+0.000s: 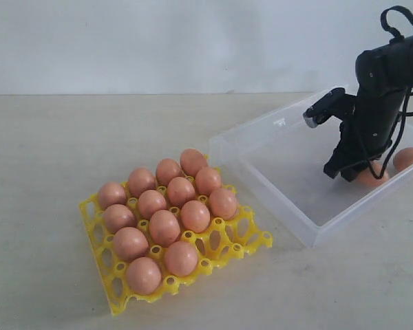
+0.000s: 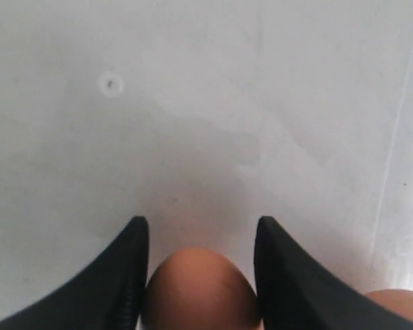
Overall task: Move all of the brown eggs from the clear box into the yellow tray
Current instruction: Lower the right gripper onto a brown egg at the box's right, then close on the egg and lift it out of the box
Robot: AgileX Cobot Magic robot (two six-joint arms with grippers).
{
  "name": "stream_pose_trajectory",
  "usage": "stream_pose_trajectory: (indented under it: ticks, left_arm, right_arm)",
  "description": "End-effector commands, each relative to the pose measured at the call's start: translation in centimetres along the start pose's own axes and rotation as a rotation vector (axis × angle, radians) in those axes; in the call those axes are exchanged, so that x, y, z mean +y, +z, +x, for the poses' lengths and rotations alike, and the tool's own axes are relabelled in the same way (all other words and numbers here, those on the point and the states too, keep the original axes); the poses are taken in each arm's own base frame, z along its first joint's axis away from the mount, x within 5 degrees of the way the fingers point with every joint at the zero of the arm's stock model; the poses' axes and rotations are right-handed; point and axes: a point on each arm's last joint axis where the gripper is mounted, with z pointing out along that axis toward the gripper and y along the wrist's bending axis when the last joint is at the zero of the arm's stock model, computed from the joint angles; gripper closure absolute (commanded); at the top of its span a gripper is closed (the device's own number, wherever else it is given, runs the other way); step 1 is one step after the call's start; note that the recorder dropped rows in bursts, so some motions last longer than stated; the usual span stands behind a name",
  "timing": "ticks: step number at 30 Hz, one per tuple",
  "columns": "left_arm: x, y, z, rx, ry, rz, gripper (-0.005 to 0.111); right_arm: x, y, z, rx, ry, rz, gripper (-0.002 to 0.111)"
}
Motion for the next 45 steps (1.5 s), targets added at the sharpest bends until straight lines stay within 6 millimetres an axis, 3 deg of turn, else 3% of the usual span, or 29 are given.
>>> stream_pose_trajectory:
  ticks: [1,10,15,17,31,32,35,36,42,44,45]
  left_arm:
    - [-0.1,0.0,0.1,-0.002,-0.003,0.008,0.103]
    - [-0.1,0.0,0.1,-0.002,-0.003,0.008,0.103]
    - [-0.1,0.0,0.1,-0.002,-0.003,0.008,0.103]
    - [-0.1,0.0,0.1,-0.002,-0.003,0.008,0.103]
    - [-0.1,0.0,0.1,-0.002,-0.003,0.008,0.103]
    - [-0.1,0.0,0.1,-0.002,-0.003,0.008,0.103]
    - [-0.1,0.0,0.1,-0.002,-0.003,0.008,0.103]
    - [-0.1,0.0,0.1,-0.002,-0.003,0.008,0.103]
    - [-0.1,0.0,0.1,-0.002,-0.003,0.008,0.103]
    - [-0.1,0.0,0.1,-0.002,-0.003,0.008,0.103]
    - [-0.1,0.0,0.1,-0.002,-0.003,0.008,0.103]
  right_arm:
    - [0.2,-0.5,-0.3,-0.054,0.09,-0.039,0.108]
    - [0.4,-0.5,0.0,-0.014,0.155,-0.057,0.105]
    - [0.5,-0.5,0.3,0.025,0.155,-0.072,0.068]
    - [0.5,-0.5,0.3,0.025,0.16,-0.071,0.059]
    - [1.0,-0.6,1.3,0.137,0.24,-0.114,0.057]
    - [1.0,-0.6,1.3,0.136,0.258,-0.112,0.058]
    - [1.0,-0.6,1.2,0.132,0.272,-0.109,0.099]
    - [1.0,-0.6,1.2,0.128,0.27,-0.108,0.108]
    - [0.6,-1.7,0.6,0.045,0.281,-0.09,0.109]
    - [0.3,-3.0,0.1,-0.022,0.308,-0.083,0.109]
    - [0.0,-4.6,-0.4,-0.111,0.335,-0.077,0.109]
